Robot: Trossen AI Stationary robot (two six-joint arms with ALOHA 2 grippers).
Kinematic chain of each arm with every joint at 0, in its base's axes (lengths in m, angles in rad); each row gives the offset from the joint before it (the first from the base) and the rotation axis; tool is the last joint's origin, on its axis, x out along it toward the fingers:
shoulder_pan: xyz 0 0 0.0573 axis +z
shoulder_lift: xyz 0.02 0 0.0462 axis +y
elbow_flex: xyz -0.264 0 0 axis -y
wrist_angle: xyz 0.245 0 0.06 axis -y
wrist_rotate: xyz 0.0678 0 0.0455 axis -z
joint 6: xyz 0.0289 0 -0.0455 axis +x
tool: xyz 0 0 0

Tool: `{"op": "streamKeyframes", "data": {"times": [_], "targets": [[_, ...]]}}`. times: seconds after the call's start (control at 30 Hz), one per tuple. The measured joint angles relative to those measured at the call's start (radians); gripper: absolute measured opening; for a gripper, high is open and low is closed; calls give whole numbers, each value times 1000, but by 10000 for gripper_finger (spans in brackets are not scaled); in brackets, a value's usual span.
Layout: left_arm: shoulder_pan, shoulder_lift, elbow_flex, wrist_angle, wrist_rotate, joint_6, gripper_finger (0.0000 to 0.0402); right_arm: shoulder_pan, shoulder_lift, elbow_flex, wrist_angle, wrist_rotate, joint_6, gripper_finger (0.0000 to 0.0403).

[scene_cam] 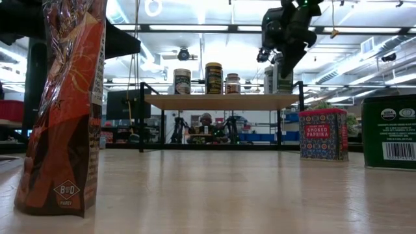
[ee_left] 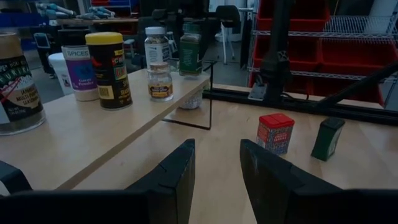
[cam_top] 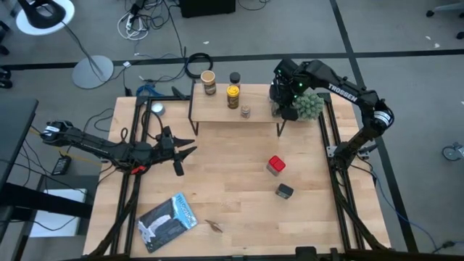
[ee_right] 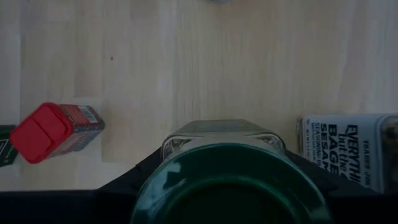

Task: Shelf spices
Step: Put the green seasoning bottle on the shelf aligned with the other white seasoning bottle

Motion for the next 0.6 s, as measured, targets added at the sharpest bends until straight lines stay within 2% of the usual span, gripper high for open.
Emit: {"op": "streamKeyframes", "data": {"times": [0.6], "targets": [[0, 0, 0, 0, 0, 0, 131, 0, 0, -5, 12, 0, 11, 222]]}}
